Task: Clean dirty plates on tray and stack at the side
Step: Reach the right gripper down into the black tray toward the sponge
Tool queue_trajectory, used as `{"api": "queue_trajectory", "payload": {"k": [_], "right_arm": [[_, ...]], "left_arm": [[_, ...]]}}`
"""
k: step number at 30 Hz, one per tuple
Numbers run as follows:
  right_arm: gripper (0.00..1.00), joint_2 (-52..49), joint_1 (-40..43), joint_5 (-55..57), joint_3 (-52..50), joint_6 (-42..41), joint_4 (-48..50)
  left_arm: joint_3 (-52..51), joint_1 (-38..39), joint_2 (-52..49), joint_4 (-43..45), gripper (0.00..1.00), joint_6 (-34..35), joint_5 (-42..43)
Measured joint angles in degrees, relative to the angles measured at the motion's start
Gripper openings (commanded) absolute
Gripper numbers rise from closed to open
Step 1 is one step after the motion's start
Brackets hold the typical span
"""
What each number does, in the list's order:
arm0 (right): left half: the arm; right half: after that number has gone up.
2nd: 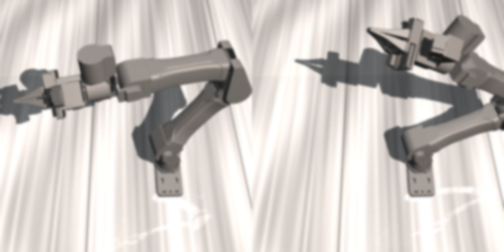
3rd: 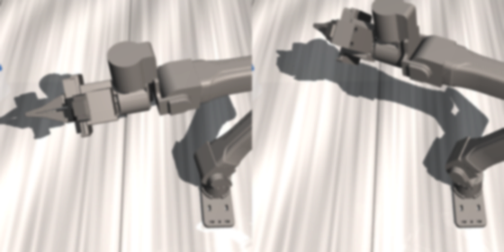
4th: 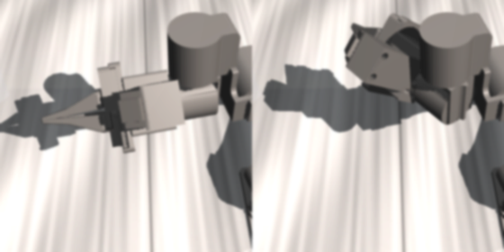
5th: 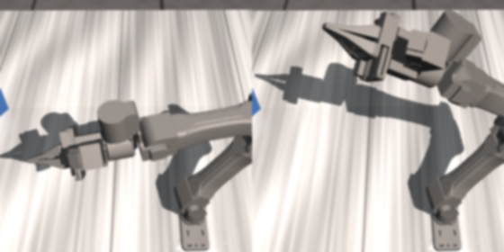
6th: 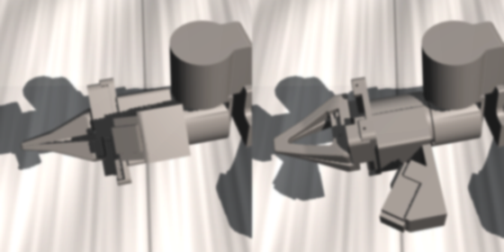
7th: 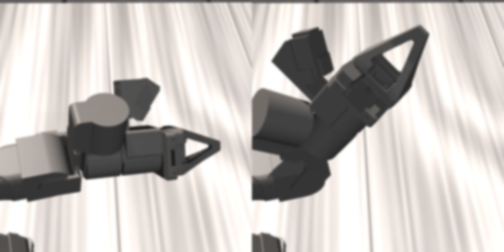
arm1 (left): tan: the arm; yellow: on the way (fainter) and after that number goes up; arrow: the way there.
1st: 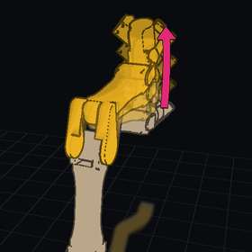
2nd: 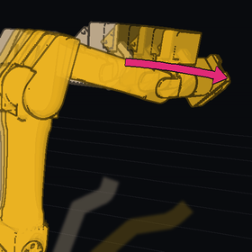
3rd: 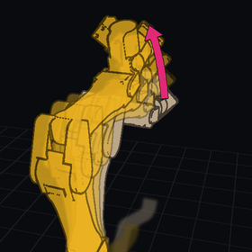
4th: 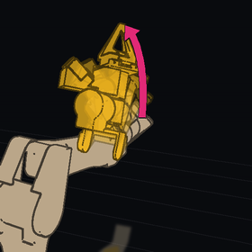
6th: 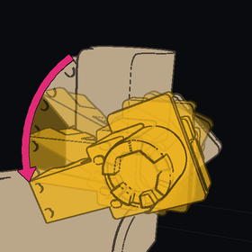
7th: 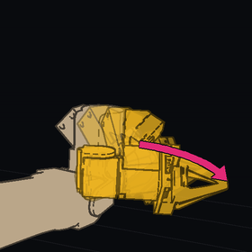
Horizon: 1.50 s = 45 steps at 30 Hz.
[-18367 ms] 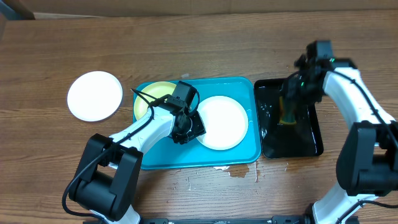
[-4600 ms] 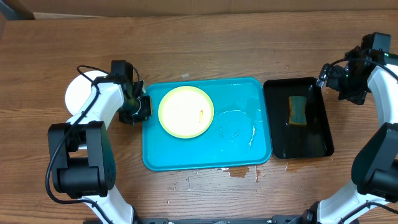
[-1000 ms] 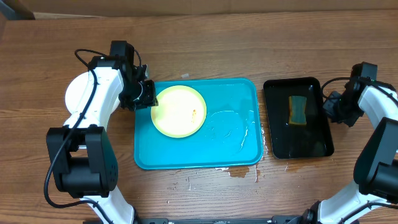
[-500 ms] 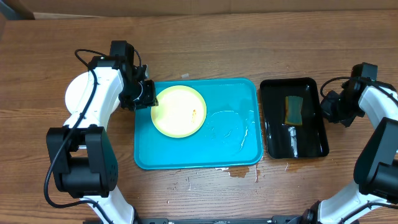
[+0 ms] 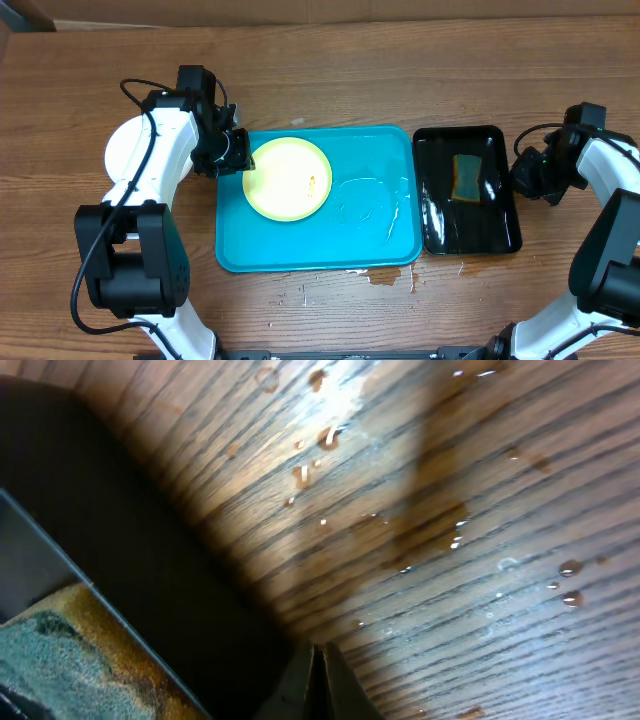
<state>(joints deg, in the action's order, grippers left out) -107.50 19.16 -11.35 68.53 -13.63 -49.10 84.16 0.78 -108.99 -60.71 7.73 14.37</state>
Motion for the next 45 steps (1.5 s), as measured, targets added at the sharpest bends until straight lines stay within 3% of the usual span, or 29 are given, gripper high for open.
{"api": "queue_trajectory", "payload": {"k": [4,7,12,17,23,27,45], "right_arm": [[0.13,0.0,0.1,-0.1,0.1,0.9,-0.8],[0.31,0.0,0.6,0.2,1.4,1.2,-2.5],[0.39,0.0,0.6,-0.5,10.5,1.6,-9.8],[0.41,0.1,0.1,-2.7,19.5,2.5,-16.5],[0.41,0.2,-2.7,-3.9,20.1,4.0,-19.1],[0.41,0.2,-4.5,-3.9,20.1,4.5,-19.1],[0.43,0.2,-8.7,-2.3,20.0,4.7,-19.5]], "left_arm": [[0.0,0.0,0.0,0.6,0.44,0.0,0.0],[0.0,0.0,0.0,2.0,0.44,0.0,-0.9],[0.0,0.0,0.0,3.2,0.44,0.0,-4.5],[-0.3,0.0,0.0,8.2,0.40,0.0,-7.6],[-4.8,0.3,0.0,13.8,0.35,-0.9,-9.0],[-7.3,1.6,0.0,15.3,0.41,-2.3,-8.6],[-11.9,3.3,0.0,19.9,0.48,-3.9,-8.0]]}}
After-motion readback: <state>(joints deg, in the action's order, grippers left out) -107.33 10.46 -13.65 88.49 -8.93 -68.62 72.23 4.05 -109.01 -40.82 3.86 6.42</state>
